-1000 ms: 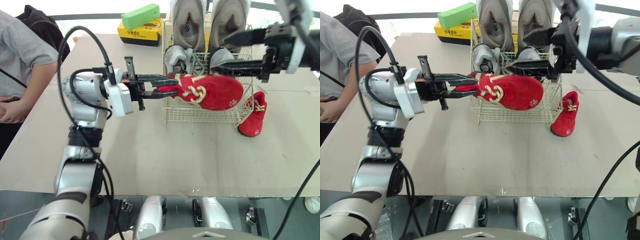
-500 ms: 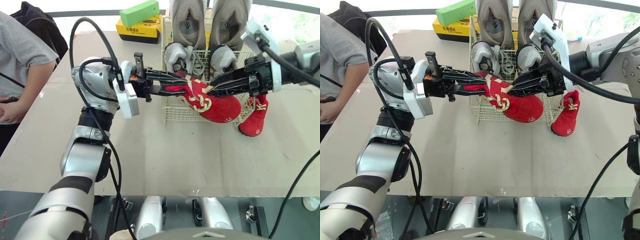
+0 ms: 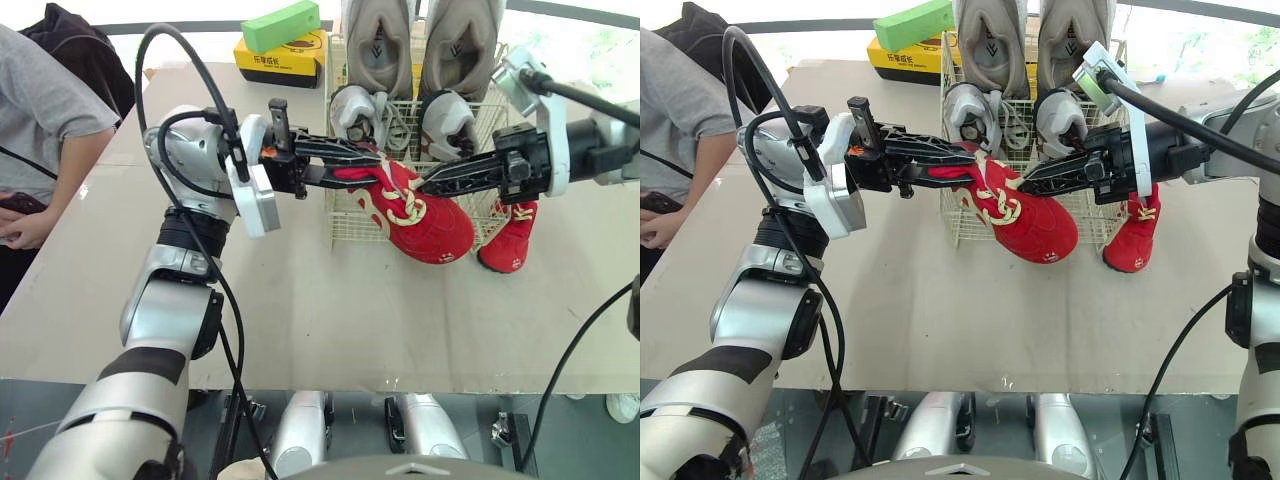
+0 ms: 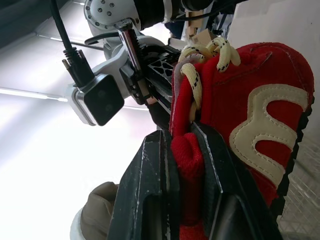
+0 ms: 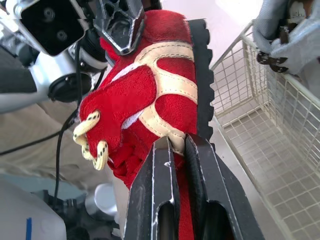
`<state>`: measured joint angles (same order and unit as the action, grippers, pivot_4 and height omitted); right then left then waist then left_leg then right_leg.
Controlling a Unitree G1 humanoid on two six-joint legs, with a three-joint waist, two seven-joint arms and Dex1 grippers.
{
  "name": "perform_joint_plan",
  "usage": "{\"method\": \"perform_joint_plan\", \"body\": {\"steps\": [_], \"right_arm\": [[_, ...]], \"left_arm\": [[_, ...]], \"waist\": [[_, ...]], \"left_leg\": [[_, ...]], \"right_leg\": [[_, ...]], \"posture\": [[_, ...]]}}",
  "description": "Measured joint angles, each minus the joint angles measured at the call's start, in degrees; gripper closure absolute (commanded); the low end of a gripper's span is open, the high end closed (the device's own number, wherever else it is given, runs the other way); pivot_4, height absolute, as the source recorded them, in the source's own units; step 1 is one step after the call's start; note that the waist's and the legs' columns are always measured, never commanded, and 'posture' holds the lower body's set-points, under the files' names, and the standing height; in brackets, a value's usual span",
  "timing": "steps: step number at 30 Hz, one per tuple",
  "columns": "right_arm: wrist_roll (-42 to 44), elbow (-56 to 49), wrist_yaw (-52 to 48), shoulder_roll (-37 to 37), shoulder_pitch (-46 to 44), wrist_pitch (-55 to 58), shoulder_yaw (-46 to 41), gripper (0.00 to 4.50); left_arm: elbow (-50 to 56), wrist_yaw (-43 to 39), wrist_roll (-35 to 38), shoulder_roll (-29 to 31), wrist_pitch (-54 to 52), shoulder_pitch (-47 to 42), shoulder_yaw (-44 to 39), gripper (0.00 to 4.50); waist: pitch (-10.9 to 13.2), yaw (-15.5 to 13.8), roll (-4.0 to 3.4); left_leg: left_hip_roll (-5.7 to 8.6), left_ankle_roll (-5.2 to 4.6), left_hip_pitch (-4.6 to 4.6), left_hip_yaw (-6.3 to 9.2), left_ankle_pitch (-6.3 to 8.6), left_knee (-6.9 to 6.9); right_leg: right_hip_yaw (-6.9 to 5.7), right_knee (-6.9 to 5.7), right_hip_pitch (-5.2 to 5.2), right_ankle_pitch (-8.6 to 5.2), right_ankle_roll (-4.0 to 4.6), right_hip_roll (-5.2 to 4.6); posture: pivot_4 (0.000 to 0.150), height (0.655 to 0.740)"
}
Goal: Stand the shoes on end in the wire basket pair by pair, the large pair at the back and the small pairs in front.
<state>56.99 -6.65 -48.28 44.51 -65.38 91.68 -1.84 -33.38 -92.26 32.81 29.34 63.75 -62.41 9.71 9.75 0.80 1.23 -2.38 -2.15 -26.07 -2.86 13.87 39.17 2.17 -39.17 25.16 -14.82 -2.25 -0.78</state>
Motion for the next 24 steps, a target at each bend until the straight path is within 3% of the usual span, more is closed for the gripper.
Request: {"method": "perform_joint_plan", "body": {"steps": [1, 6, 8, 12, 15, 17, 21, 24], "right_arm": [[-0.01, 0.11, 0.76, -0.9, 0.34, 0.2, -1.12, 4.5], [0.07, 1.51, 5.16, -4.62, 3.05, 0.45, -6.27, 4.5], [0.29, 2.47, 7.15, -6.69, 3.24, 0.45, -9.74, 4.5], [0.68, 3.77, 11.5, -8.48, 4.54, 0.45, -16.46, 4.5], [2.46, 4.1, 15.03, -10.6, 6.02, 0.45, -20.92, 4.5], [3.21, 4.22, 16.23, -11.18, 5.99, 0.44, -21.99, 4.5], [8.23, 3.28, 20.19, -13.41, 5.93, 0.44, -24.12, 4.5], [13.07, 1.99, 23.67, -15.83, 5.94, 0.44, -25.34, 4.5]], "left_arm": [[1.36, 0.01, 1.24, 0.82, -3.21, 0.24, 0.46, 3.16], [6.88, 2.4, 4.44, 1.58, -19.04, 2.85, -1.47, 0.74], [8.49, 5.11, 5.58, 2.71, -26.98, 5.76, -2.54, 0.03], [16.7, 14.98, 11.87, 7.22, -51.53, 15.49, -5.85, 0.03], [28.71, 27.91, 22.69, 11.34, -75.17, 26.23, -10.61, 0.03], [31.97, 31.93, 25.84, 11.2, -81.31, 29.23, -11.35, 0.03], [43.22, 47.58, 37.89, 4.98, -95.52, 35.29, -12.07, 0.03], [48.27, 54.71, 43.72, 0.01, -98.85, 35.73, -13.5, 0.03]], "waist": [[0.0, 0.07, 0.0], [-0.01, 0.0, -0.03], [-0.02, 0.17, -0.03], [-0.01, 0.45, -0.03], [-0.01, 0.93, -0.04], [0.0, 0.84, -0.05], [0.01, 0.3, -0.03], [0.0, 0.14, -0.04]], "left_leg": [[-0.01, 0.0, 0.0, 0.01, 0.0, 0.01], [-0.01, 0.0, 0.01, 0.03, 0.0, 0.06], [-0.01, 0.0, 0.04, 0.03, -0.01, 0.07], [-0.08, 0.01, 0.09, 0.08, -0.01, 0.07], [-0.1, 0.02, 0.16, 0.07, -0.01, 0.06], [-0.05, 0.03, 0.15, 0.11, -0.02, 0.06], [0.04, 0.02, 0.29, 0.13, -0.03, 0.19], [0.08, 0.01, 0.43, 0.12, -0.04, 0.19]], "right_leg": [[0.0, -0.03, 0.01, 0.0, 0.0, 0.01], [-0.01, -0.14, 0.0, 0.0, 0.0, 0.0], [0.01, -0.22, 0.0, -0.01, -0.01, 0.0], [-0.01, -0.37, 0.01, -0.01, -0.01, 0.03], [0.01, -0.52, 0.0, -0.03, -0.03, -0.12], [-0.06, -0.57, 0.01, -0.04, -0.04, -0.11], [-0.03, -0.62, -0.16, -0.03, -0.04, -0.16], [-0.01, -0.64, -0.29, -0.03, -0.04, -0.13]], "posture": [[0.15, 0.74], [0.15, 0.74], [0.15, 0.74], [0.15, 0.74], [0.15, 0.74], [0.15, 0.74], [0.15, 0.74], [0.15, 0.74]]}}
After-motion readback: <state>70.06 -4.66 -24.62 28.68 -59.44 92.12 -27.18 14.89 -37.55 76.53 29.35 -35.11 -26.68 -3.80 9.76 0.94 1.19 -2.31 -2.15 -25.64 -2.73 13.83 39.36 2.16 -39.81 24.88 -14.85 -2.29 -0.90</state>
